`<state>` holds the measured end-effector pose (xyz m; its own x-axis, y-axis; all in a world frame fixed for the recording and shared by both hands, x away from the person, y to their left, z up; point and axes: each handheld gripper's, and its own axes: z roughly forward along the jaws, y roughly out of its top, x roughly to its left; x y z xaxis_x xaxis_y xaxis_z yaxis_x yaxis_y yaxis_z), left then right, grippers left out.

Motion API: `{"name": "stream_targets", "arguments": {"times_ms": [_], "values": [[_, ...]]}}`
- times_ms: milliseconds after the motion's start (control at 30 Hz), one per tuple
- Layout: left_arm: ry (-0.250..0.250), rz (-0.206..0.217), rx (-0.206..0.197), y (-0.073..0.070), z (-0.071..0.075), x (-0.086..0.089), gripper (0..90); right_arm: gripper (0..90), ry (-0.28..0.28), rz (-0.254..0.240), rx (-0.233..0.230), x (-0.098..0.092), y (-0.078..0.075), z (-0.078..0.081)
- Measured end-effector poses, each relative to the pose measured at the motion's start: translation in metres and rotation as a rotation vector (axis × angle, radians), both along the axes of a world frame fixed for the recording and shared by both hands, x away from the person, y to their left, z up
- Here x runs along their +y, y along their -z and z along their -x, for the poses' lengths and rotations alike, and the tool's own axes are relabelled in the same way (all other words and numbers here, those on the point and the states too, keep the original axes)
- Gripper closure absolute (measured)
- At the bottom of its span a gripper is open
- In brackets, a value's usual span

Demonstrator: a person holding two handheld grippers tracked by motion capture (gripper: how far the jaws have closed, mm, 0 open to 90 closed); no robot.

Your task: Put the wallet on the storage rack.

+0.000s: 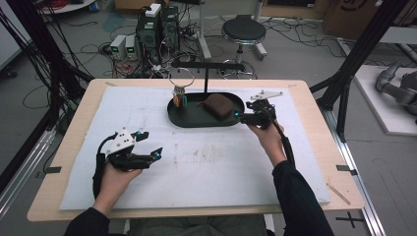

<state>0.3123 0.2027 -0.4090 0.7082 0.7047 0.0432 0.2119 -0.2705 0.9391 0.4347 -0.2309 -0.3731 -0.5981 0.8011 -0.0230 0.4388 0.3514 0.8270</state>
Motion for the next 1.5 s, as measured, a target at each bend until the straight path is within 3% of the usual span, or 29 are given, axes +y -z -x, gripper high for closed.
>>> {"name": "stream_targets", "arguments": {"times_ms": [300, 467, 567, 667, 833, 1067, 1267, 1500], "values": [[-0.006, 0.017, 0.0, 0.005, -0.006, 0.012, 23.3, 33.2, -0.014, -0.122, -0.024, -0.042, -0.002, 0.046], [0.002, 0.036, -0.006, 0.007, -0.006, 0.016, 23.4, 31.0, -0.009, -0.137, -0.039, -0.061, 0.004, 0.066], [-0.003, 0.041, -0.042, 0.008, -0.005, 0.021, 23.4, 30.3, -0.01, -0.144, -0.051, -0.07, 0.006, 0.076], [-0.026, 0.076, -0.071, 0.009, -0.004, 0.027, 23.4, 29.6, 0.0, -0.145, -0.06, -0.078, 0.011, 0.084], [-0.057, 0.101, -0.085, 0.01, -0.002, 0.037, 23.3, 28.7, 0.021, -0.142, -0.047, -0.09, 0.019, 0.086], [-0.086, 0.144, -0.018, 0.013, -0.007, 0.041, 19.0, 26.5, 0.038, -0.153, -0.039, -0.097, 0.022, 0.082], [-0.024, 0.193, 0.032, 0.013, -0.011, 0.043, 19.0, 25.2, 0.043, -0.143, -0.033, -0.099, 0.024, 0.079], [-0.059, 0.144, -0.024, 0.012, -0.004, 0.044, 19.0, 24.9, 0.046, -0.148, -0.039, -0.102, 0.024, 0.076]]}}
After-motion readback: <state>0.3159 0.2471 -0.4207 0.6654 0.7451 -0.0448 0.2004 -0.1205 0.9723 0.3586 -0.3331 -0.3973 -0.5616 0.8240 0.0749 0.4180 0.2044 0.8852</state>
